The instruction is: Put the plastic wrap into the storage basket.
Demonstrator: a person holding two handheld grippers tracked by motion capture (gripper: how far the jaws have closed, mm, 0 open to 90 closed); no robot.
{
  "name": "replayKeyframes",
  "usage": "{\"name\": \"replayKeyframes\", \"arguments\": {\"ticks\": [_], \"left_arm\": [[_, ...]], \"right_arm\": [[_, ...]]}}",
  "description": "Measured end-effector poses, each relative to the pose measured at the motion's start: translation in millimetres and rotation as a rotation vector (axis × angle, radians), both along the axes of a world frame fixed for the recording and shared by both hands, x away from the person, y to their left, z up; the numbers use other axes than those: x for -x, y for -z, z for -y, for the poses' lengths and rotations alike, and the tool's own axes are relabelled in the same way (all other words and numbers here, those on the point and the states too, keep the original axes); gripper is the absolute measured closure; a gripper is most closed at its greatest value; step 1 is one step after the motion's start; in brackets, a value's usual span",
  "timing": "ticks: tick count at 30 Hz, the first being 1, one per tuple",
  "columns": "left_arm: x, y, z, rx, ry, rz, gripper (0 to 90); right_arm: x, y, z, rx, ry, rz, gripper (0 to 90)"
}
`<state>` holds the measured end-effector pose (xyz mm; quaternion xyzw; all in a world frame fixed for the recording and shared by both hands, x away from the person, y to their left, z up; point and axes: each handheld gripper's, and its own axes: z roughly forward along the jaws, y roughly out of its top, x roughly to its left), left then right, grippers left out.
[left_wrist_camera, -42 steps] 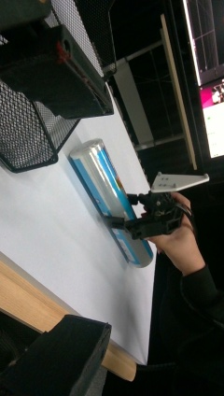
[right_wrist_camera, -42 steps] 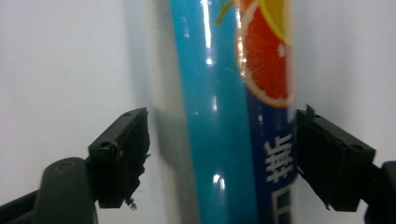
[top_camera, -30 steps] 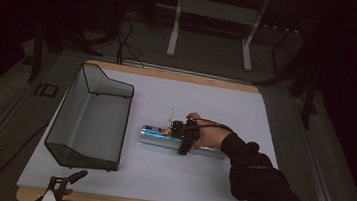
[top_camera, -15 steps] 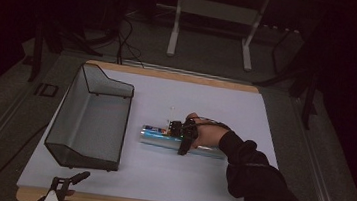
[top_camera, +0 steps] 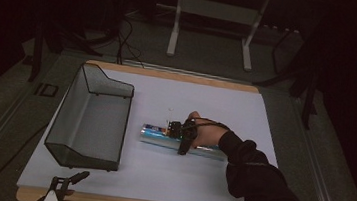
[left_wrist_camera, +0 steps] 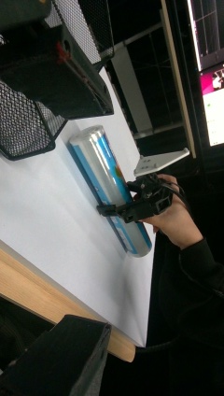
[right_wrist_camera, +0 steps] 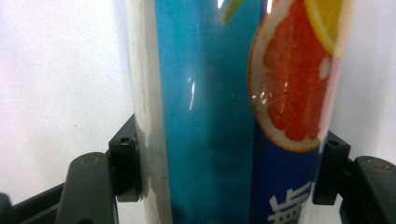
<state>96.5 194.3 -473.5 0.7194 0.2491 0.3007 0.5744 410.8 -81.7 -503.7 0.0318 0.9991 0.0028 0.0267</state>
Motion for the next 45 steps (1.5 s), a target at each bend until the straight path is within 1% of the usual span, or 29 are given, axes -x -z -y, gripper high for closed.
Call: {"name": "replayKeyframes", "arguments": {"ticks": [4, 5, 10, 11, 12, 15, 17, 18, 19, 21, 22, 23, 26, 27, 28, 29, 30, 33, 34, 35, 36, 37, 38, 39, 40, 41, 43, 44, 45], "left_arm": [[-0.2, 0.2, 0.5, -0.005, 0.000, 0.001, 0.8], [-0.2, 0.1, 0.7, -0.005, 0.000, 0.002, 0.8], [-0.5, 0.3, 1.1, -0.008, 0.001, 0.002, 0.8], [-0.6, 0.1, 1.3, -0.007, 0.001, 0.004, 0.8], [-0.6, 0.1, 1.4, -0.007, 0.002, 0.004, 0.8], [-0.8, 0.2, 1.9, -0.010, 0.004, 0.006, 0.8], [-0.9, 0.0, 2.3, -0.010, 0.006, 0.006, 0.8], [-0.9, -0.1, 2.4, -0.012, 0.006, 0.005, 0.8], [-1.0, -0.1, 2.5, -0.013, 0.008, 0.006, 0.8], [-1.0, -0.3, 2.7, -0.014, 0.009, 0.009, 0.8], [-0.9, -0.4, 2.8, -0.012, 0.010, 0.010, 0.8], [-0.8, -0.5, 2.9, -0.013, 0.010, 0.011, 0.8], [-0.3, -0.7, 3.4, -0.013, 0.012, 0.013, 0.8], [-0.4, -0.7, 3.6, -0.014, 0.013, 0.013, 0.8], [-0.4, -0.7, 3.6, -0.014, 0.013, 0.013, 0.8], [-0.9, -0.8, 3.8, -0.014, 0.015, 0.013, 0.8], [-1.2, -0.8, 3.8, -0.017, 0.016, 0.013, 0.8], [-1.8, -1.0, 4.2, -0.017, 0.020, 0.013, 0.8], [-1.8, -1.0, 4.2, -0.017, 0.020, 0.013, 0.8], [-1.8, -1.1, 4.7, -0.016, 0.022, 0.014, 0.8], [-1.8, -1.1, 4.7, -0.016, 0.022, 0.014, 0.8], [-2.1, -1.0, 5.0, -0.017, 0.024, 0.014, 0.8], [-2.1, -1.0, 5.0, -0.017, 0.024, 0.014, 0.8], [-2.3, -1.0, 5.2, -0.020, 0.023, 0.014, 0.8], [-2.6, -0.8, 5.7, -0.023, 0.022, 0.014, 0.8], [-2.9, -0.8, 5.9, -0.024, 0.023, 0.014, 0.8], [-4.2, -0.8, 6.1, -0.019, 0.027, 0.010, 0.8], [-4.2, -0.8, 6.1, -0.019, 0.027, 0.010, 0.8], [-4.6, -0.8, 6.2, -0.018, 0.028, 0.008, 0.8]], "right_arm": [[-0.1, -7.6, 1.5, -0.025, 0.026, 0.013, 31.7], [-0.2, -10.7, 1.9, -0.041, 0.038, 0.015, 31.6], [-0.9, -17.6, 2.0, -0.044, 0.053, 0.015, 31.6], [-0.8, -19.3, 2.4, -0.044, 0.058, 0.021, 31.7], [-0.9, -24.1, 4.0, -0.042, 0.079, 0.031, 31.7], [0.0, -27.4, 5.5, -0.053, 0.093, 0.045, 31.7], [-0.3, -30.8, 6.4, -0.070, 0.113, 0.046, 31.7], [-0.2, -34.7, 6.3, -0.078, 0.146, 0.026, 31.7], [-0.2, -34.7, 6.3, -0.078, 0.146, 0.026, 31.7], [0.4, -38.0, 5.7, -0.092, 0.167, 0.021, 31.7], [-0.4, -41.4, 5.0, -0.110, 0.196, 0.003, 31.7], [-0.2, -42.8, 4.7, -0.129, 0.208, 0.007, 31.7], [-0.4, -47.0, 3.9, -0.152, 0.228, -0.003, 31.7], [0.0, -49.1, 3.5, -0.172, 0.242, -0.002, 31.7], [0.0, -49.1, 3.5, -0.172, 0.242, -0.002, 31.7], [0.8, -56.4, 1.7, -0.210, 0.266, -0.020, 31.7], [0.7, -57.6, 1.3, -0.214, 0.266, -0.026, 31.7], [2.1, -64.9, -0.6, -0.256, 0.290, -0.028, 31.7], [2.4, -66.9, -0.9, -0.279, 0.303, -0.027, 31.7], [1.8, -69.7, -1.2, -0.291, 0.320, -0.038, 31.7], [1.8, -69.7, -1.2, -0.291, 0.320, -0.038, 31.7], [1.4, -73.8, -1.5, -0.322, 0.345, -0.038, 31.7], [1.0, -75.4, -1.5, -0.328, 0.350, -0.044, 31.7], [1.0, -75.4, -1.5, -0.328, 0.350, -0.044, 31.7], [1.0, -79.8, -2.1, -0.358, 0.373, -0.031, 31.7], [1.0, -79.8, -2.1, -0.358, 0.373, -0.031, 31.7], [0.0, -86.5, -2.3, -0.399, 0.401, -0.027, 31.7], [0.1, -88.1, -2.3, -0.413, 0.406, -0.016, 31.7], [0.1, -88.1, -2.3, -0.413, 0.406, -0.016, 31.7]]}}
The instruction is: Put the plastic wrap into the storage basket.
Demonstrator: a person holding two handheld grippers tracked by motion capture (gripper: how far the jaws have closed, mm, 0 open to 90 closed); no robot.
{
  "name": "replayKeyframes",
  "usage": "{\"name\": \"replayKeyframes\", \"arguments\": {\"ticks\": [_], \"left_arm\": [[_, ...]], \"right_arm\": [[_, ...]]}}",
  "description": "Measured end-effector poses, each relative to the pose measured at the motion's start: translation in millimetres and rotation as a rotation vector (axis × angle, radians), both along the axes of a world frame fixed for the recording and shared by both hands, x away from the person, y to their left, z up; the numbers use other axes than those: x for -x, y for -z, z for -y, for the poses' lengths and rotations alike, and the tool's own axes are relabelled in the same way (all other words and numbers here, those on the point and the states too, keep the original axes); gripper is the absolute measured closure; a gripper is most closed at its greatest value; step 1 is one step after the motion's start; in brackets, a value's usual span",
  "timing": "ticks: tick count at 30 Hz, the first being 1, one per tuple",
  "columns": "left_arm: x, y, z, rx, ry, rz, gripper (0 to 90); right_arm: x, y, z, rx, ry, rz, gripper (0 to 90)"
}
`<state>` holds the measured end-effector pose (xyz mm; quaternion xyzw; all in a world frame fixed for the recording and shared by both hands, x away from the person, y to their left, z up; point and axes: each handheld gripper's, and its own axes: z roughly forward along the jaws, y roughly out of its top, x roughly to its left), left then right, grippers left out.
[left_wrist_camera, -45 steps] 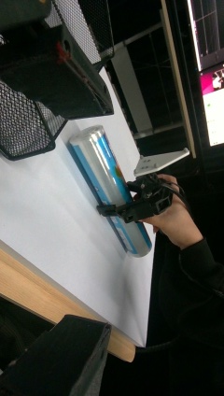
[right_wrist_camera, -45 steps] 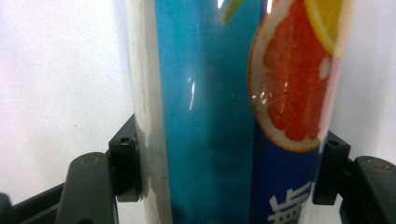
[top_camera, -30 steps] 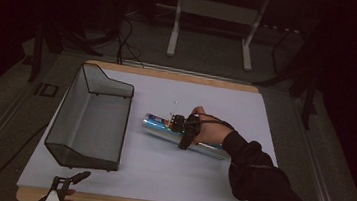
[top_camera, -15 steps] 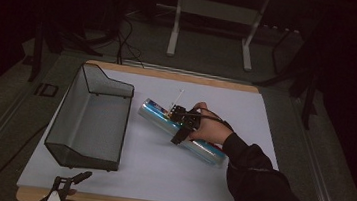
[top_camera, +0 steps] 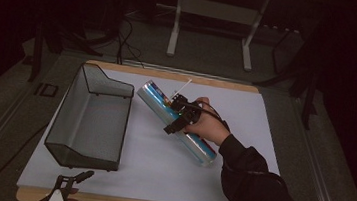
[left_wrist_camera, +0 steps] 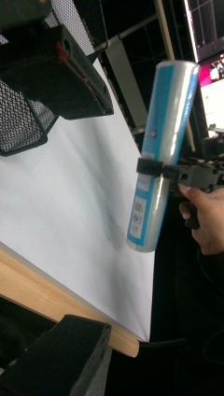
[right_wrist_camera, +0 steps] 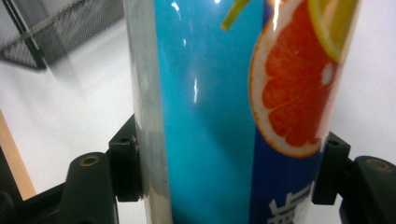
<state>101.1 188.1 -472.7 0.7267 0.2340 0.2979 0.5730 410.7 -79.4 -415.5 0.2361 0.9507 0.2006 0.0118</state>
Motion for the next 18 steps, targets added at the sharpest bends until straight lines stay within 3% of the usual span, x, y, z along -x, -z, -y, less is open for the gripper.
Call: {"name": "replayKeyframes", "arguments": {"ticks": [5, 18], "left_arm": [[-2.0, 0.1, 1.2, 0.001, 0.009, -0.007, 0.8], [-5.9, -0.4, 3.3, 0.005, 0.026, -0.008, 0.8]], "right_arm": [[1.2, -16.1, -4.5, -0.058, 0.072, 0.024, 31.7], [8.0, -44.1, -33.4, -0.220, 0.155, 0.049, 31.7]]}}
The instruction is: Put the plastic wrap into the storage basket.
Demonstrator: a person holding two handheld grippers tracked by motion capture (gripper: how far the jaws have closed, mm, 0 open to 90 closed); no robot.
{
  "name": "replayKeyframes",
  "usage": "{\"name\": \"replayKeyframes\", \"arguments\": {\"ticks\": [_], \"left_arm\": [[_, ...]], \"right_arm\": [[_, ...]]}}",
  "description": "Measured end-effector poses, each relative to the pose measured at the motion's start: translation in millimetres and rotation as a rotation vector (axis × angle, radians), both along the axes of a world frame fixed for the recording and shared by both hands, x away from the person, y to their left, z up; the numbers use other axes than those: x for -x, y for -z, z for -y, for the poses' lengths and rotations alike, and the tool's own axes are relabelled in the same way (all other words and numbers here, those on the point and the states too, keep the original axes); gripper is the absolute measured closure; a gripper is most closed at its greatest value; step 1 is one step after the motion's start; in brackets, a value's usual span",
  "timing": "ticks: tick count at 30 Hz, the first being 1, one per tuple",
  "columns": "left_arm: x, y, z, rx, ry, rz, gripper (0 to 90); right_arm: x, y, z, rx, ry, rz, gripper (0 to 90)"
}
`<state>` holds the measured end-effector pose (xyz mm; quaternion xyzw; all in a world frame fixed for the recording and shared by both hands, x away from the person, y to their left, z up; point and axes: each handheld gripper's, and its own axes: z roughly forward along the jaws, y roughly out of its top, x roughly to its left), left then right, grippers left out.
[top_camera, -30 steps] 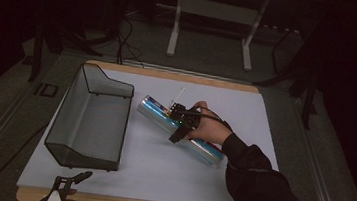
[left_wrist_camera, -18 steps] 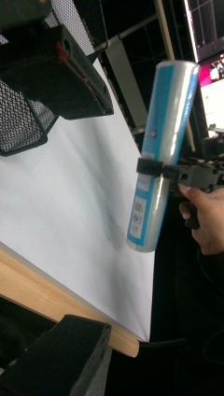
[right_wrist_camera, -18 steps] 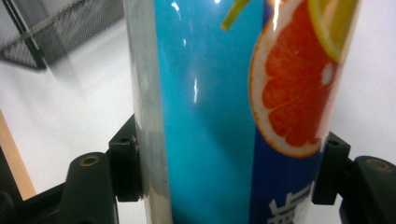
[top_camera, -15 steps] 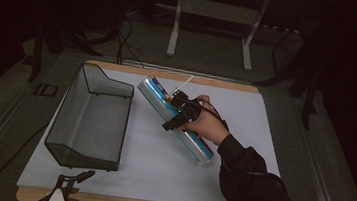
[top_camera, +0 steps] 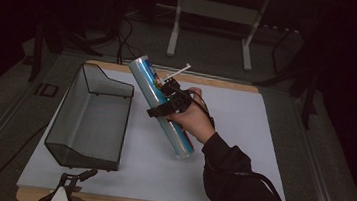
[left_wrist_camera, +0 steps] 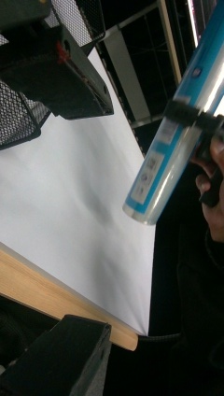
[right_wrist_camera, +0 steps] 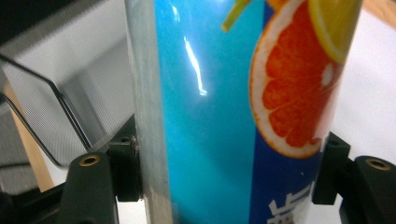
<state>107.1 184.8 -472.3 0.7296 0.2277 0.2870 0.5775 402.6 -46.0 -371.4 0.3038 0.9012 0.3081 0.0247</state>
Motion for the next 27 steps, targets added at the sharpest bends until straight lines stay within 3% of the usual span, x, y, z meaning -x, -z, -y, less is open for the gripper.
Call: {"name": "replayKeyframes", "arguments": {"ticks": [2, 8, 13, 18, 24, 27], "left_arm": [[-0.6, -0.1, -0.2, -0.001, 0.003, -0.001, 0.8], [-1.2, -0.3, -0.8, 0.000, 0.002, -0.002, 0.8], [-1.0, -0.6, -1.0, 0.001, 0.006, -0.001, 0.8], [-1.4, -0.5, -1.1, 0.000, 0.006, -0.003, 0.8], [-1.2, -0.5, -1.3, -0.001, 0.003, -0.003, 0.8], [-1.4, -0.4, -1.4, -0.004, 0.002, -0.005, 0.8]], "right_arm": [[1.1, -7.2, -9.3, -0.046, 0.017, 0.010, 31.7], [2.2, -16.1, -20.4, -0.077, 0.034, 0.021, 31.7], [2.0, -28.6, -38.0, -0.158, 0.081, 0.028, 31.7], [4.9, -33.6, -51.9, -0.175, 0.107, 0.059, 31.7], [6.0, -41.7, -69.8, -0.234, 0.163, 0.085, 31.7], [5.4, -42.5, -76.9, -0.261, 0.179, 0.077, 31.7]]}}
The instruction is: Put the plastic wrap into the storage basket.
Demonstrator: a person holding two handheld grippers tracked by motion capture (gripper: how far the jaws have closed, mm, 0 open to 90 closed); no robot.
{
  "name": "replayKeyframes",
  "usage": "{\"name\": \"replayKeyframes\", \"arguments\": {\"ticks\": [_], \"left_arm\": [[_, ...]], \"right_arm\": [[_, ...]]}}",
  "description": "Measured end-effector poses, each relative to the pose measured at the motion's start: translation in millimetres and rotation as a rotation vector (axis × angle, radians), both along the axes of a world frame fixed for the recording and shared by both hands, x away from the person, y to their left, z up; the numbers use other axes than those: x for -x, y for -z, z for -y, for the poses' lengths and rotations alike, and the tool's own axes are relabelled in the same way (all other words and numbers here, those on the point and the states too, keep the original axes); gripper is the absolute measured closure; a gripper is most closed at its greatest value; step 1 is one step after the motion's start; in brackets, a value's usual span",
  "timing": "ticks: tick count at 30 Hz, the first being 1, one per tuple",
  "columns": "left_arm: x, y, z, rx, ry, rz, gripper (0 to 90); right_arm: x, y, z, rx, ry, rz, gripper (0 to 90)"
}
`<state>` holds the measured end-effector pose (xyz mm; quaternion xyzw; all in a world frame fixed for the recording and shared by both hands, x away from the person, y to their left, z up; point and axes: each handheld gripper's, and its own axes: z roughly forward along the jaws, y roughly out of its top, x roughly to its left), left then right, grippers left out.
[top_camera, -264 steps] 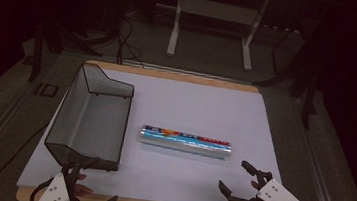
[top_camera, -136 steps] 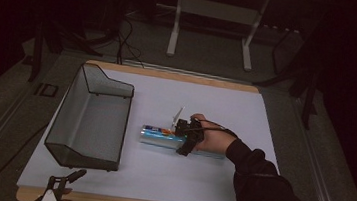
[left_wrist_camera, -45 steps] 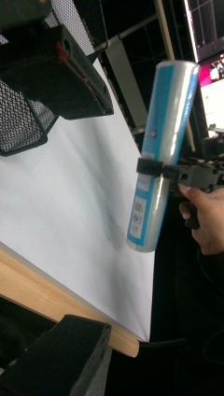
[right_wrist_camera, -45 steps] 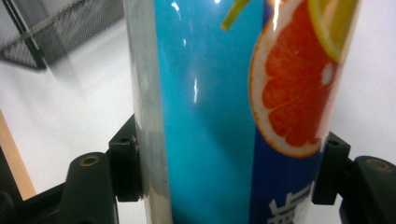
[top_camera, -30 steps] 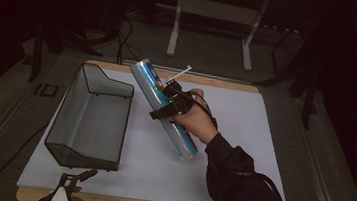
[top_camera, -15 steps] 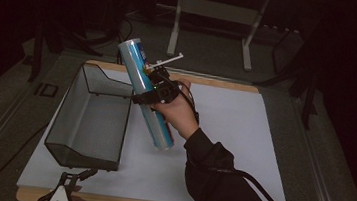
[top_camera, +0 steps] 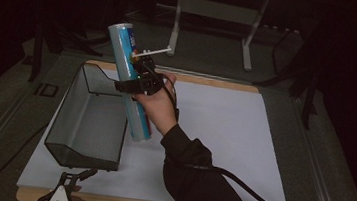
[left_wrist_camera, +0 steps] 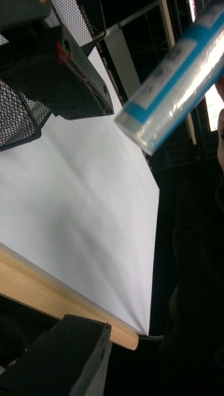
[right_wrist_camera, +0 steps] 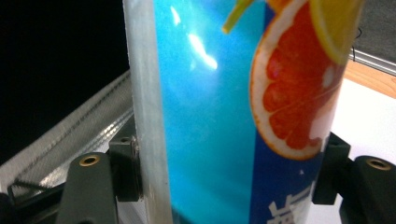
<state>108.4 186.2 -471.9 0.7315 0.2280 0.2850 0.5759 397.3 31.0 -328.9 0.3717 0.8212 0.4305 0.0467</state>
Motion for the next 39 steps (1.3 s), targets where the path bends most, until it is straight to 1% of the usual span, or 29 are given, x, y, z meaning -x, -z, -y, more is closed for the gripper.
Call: {"name": "replayKeyframes", "arguments": {"ticks": [2, 5, 6, 8, 12, 14, 16, 18, 19, 22, 24, 25, 26, 27, 28, 29, 30, 31, 32, 35, 36, 37, 38, 39], "left_arm": [[0.1, 0.1, -0.1, -0.001, -0.001, 0.001, 0.8], [0.1, 0.1, -0.6, -0.002, 0.001, 0.000, 0.8], [0.0, 0.1, -0.7, -0.003, 0.001, 0.001, 0.8], [0.1, 0.0, -0.9, -0.001, 0.002, 0.000, 0.8], [0.5, 0.1, -1.1, -0.001, 0.001, 0.001, 0.8], [0.6, 0.1, -1.3, 0.000, 0.002, 0.001, 0.8], [0.5, 0.1, -1.5, 0.001, 0.002, 0.001, 0.8], [0.5, 0.2, -1.4, 0.000, 0.002, 0.000, 0.8], [0.8, 0.1, -1.4, -0.002, 0.004, 0.002, 0.8], [1.0, 0.1, -1.4, -0.003, 0.004, 0.003, 0.8], [1.0, 0.2, -1.6, -0.002, 0.006, 0.002, 0.8], [1.0, 0.2, -1.8, -0.003, 0.006, 0.001, 0.8], [1.1, 0.3, -1.8, -0.002, 0.007, 0.001, 0.8], [1.1, 0.3, -1.8, -0.002, 0.007, 0.001, 0.8], [1.2, 0.4, -1.7, -0.004, 0.007, 0.002, 0.8], [1.3, 0.4, -1.5, -0.005, 0.008, 0.001, 0.8], [1.0, 0.5, -1.2, -0.009, 0.009, 0.001, 0.8], [1.0, 0.5, -1.2, -0.009, 0.009, 0.001, 0.8], [1.1, 0.6, -1.0, -0.010, 0.009, 0.000, 0.8], [1.2, 0.4, -1.2, -0.009, 0.010, 0.001, 0.8], [1.1, 0.4, -1.2, -0.009, 0.009, 0.002, 0.8], [1.1, 0.4, -1.2, -0.009, 0.008, 0.001, 0.8], [1.3, 0.4, -1.2, -0.009, 0.009, 0.002, 0.8], [1.7, 0.4, -1.1, -0.010, 0.009, 0.003, 0.8]], "right_arm": [[0.4, 0.2, -5.9, -0.009, 0.004, 0.000, 31.7], [1.2, 1.3, -12.7, -0.055, 0.023, -0.019, 31.7], [1.7, 1.7, -15.4, -0.069, 0.038, -0.019, 31.7], [2.0, 2.1, -21.2, -0.085, 0.041, -0.018, 31.7], [5.6, 3.8, -33.6, -0.085, 0.063, 0.003, 31.7], [6.7, 6.6, -38.3, -0.104, 0.065, 0.001, 31.7], [7.0, 11.4, -43.1, -0.117, 0.071, -0.013, 31.7], [7.1, 16.5, -48.5, -0.112, 0.070, -0.009, 31.7], [7.1, 19.0, -51.2, -0.113, 0.069, -0.015, 31.7], [6.7, 21.2, -53.2, -0.116, 0.067, -0.023, 31.7], [6.3, 30.9, -60.8, -0.130, 0.069, -0.050, 31.7], [6.2, 36.5, -64.0, -0.116, 0.077, -0.039, 31.7], [5.5, 39.6, -64.5, -0.111, 0.087, -0.038, 31.7], [5.5, 39.6, -64.5, -0.111, 0.087, -0.038, 31.7], [4.0, 43.1, -64.4, -0.114, 0.092, -0.047, 31.7], [1.9, 50.1, -64.2, -0.110, 0.109, -0.059, 31.7], [1.3, 53.5, -64.5, -0.104, 0.109, -0.067, 31.7], [1.3, 53.5, -64.5, -0.104, 0.109, -0.067, 31.7], [2.5, 60.8, -66.5, -0.086, 0.113, -0.067, 31.7], [3.5, 65.0, -67.5, -0.076, 0.114, -0.070, 31.7], [4.5, 73.8, -68.2, -0.100, 0.110, -0.118, 31.7], [5.3, 78.1, -68.8, -0.110, 0.114, -0.136, 31.7], [6.5, 81.7, -70.2, -0.101, 0.121, -0.142, 31.7], [7.6, 85.4, -71.6, -0.084, 0.121, -0.136, 31.7]]}}
